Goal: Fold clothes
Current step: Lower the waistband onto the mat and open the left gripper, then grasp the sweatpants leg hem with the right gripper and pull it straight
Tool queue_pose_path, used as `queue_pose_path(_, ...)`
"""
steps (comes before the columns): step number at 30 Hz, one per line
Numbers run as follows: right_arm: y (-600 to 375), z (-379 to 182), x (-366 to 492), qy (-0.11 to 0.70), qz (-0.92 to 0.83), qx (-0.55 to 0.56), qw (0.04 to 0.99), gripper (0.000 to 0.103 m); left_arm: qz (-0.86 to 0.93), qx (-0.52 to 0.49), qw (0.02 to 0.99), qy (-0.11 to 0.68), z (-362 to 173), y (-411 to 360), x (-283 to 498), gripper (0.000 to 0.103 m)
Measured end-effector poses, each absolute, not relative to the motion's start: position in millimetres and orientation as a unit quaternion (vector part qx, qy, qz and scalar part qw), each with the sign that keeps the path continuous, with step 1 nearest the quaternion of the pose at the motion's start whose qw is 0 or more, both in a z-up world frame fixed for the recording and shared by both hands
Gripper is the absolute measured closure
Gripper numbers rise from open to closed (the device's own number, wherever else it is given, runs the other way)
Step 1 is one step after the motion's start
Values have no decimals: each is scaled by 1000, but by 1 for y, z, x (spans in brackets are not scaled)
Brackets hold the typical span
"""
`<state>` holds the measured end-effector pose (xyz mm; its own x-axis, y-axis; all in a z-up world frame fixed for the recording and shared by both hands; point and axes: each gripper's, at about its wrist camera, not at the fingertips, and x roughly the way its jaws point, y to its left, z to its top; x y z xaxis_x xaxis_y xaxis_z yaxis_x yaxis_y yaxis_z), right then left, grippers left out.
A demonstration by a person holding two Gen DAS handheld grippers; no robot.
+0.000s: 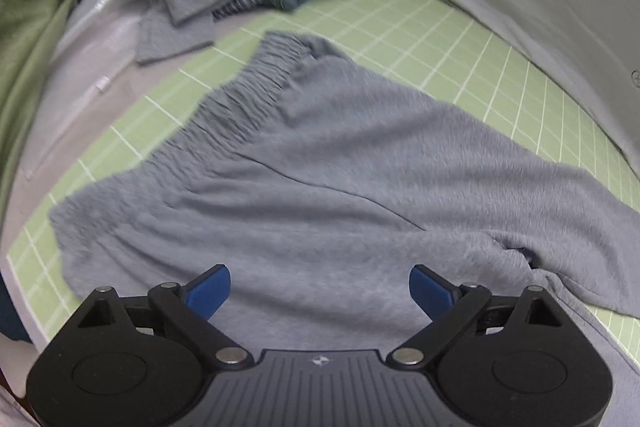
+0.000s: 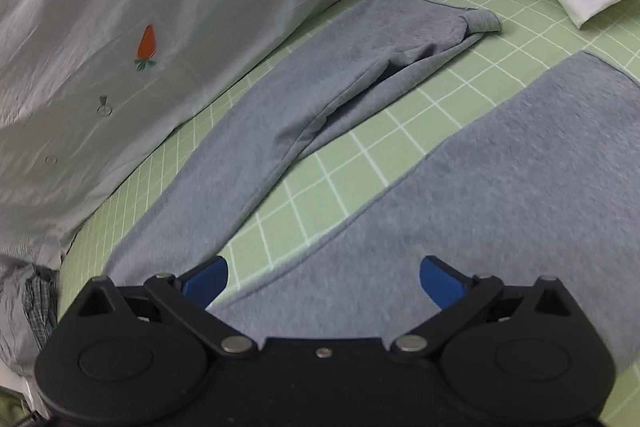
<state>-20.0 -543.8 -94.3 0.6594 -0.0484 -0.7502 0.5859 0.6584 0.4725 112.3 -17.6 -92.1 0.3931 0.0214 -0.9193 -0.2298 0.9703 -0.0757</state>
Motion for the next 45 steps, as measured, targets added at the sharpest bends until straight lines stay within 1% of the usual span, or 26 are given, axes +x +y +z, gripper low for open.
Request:
queue_pose_path(3,-589,-95,2,366,-239,365,822,1,84,-100,813,568,-105,-36,128,7)
queue_pose_path(5,-616,-95,14,345,-259,383,817,6,81,-84,806,580,-113,-48,139,7)
queue_pose_path(8,-647,-97,36,314,-266,417,810,19,84,-57,793,601,-127,-61,151,7)
queue_pose_path(10,-656,-100,48,294,-267,432,810,36,85,-52,787,608,-133,-64,156,5)
queue_pose_path(11,-659,-102,53,285,-263,440,810,38,85,-52,787,609,-134,-64,157,3)
queue_pose_path(13,-663,-109,62,277,-248,461,806,41,84,-45,786,611,-136,-65,159,0)
queue_pose_path(15,-666,-116,68,275,-247,485,793,44,79,-43,785,612,-137,-65,160,0)
queue_pose_path(21,-672,-137,76,264,-272,547,746,44,73,-49,784,615,-138,-61,161,0)
queue_pose_path(24,-677,-137,77,252,-289,559,735,45,71,-47,784,615,-138,-61,160,0)
queue_pose_path(25,-680,-137,78,250,-296,560,732,48,71,-47,784,614,-138,-61,160,0)
queue_pose_path(26,-683,-137,79,249,-304,560,729,52,70,-47,785,614,-138,-61,160,0)
queue_pose_path(27,-686,-137,81,247,-307,561,728,66,70,-47,785,614,-138,-61,160,0)
queue_pose_path(28,-690,-135,85,246,-299,561,731,87,70,-47,785,614,-138,-62,160,0)
queue_pose_path(29,-695,-134,90,244,-292,562,735,98,70,-47,785,614,-138,-63,160,0)
queue_pose_path(30,-699,-132,94,243,-284,562,738,100,70,-47,785,614,-138,-63,160,0)
queue_pose_path(32,-706,-125,103,236,-264,557,751,100,70,-47,785,614,-138,-63,160,0)
queue_pose_path(34,-707,-87,118,207,-215,517,802,101,70,-47,785,614,-138,-64,160,0)
queue_pose_path(35,-707,-65,118,180,-191,505,822,101,70,-47,785,614,-138,-64,160,0)
queue_pose_path(38,-704,-9,90,97,-161,468,863,101,70,-48,786,612,-137,-63,158,0)
queue_pose_path(39,-704,-3,76,93,-173,450,871,101,70,-48,787,611,-137,-64,158,0)
queue_pose_path(41,-702,-13,53,139,-220,394,881,101,71,-49,788,609,-137,-64,157,0)
queue_pose_path(43,-703,-47,42,249,-274,325,870,100,71,-48,790,607,-137,-66,156,0)
queue_pose_path(45,-704,-80,30,336,-297,311,838,99,70,-47,789,608,-137,-67,157,0)
